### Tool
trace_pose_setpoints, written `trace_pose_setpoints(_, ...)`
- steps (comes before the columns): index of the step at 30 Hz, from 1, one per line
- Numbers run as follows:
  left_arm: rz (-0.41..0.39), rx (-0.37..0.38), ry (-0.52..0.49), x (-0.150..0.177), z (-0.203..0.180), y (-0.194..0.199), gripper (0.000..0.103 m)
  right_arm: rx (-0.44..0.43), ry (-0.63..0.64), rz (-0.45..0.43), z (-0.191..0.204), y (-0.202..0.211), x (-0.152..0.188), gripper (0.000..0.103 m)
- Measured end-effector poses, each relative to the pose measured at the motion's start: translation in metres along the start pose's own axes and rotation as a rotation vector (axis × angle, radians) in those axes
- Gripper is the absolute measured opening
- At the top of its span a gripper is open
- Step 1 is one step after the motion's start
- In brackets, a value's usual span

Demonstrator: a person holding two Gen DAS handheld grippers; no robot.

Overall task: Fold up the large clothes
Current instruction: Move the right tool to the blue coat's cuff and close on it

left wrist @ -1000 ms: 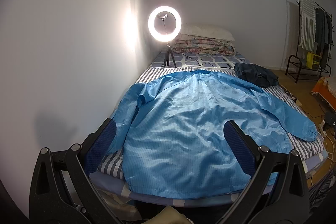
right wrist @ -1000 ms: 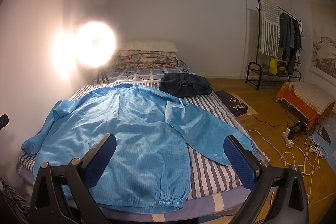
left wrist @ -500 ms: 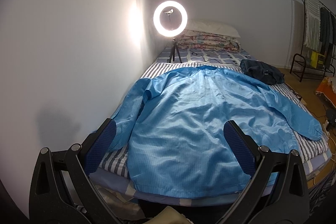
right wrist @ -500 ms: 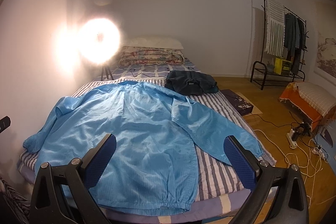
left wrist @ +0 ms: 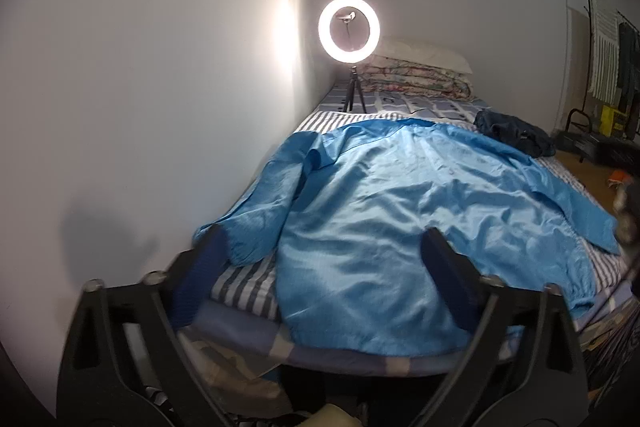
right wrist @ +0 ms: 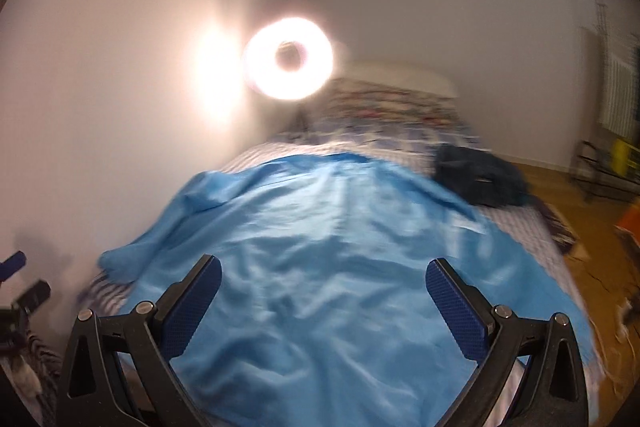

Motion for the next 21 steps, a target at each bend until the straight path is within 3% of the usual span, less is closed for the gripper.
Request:
trace_pose_setpoints(7,0.044,-0.015,0.033,0.019,0.019,0.003,0.065,-0.271,0.116,0.096,0.102,-0.047,-0.012,0.087)
trace_pose_setpoints(16,0.036,-0.052,0.136,0.023,0.055,0.022,0.059,-0.574,0.272,0.21,0.255,-0.091,0.0,0.073)
trace_pose_setpoints(21,0.051,-0.097,0.179,0.033,0.078,0.027,0.059,-0.729,0.393,0.265,0.345,-0.096,0.025,0.073)
Point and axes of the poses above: each gripper's, at about its wrist camera, not at the fingertips, and y roughly against the way its jaws point, z to its left, x to its underside, the point moved 8 cm from there along -y, roughly the way its jaws point, and after that the axes turned 13 degrees about x, right-handed, at the moved point
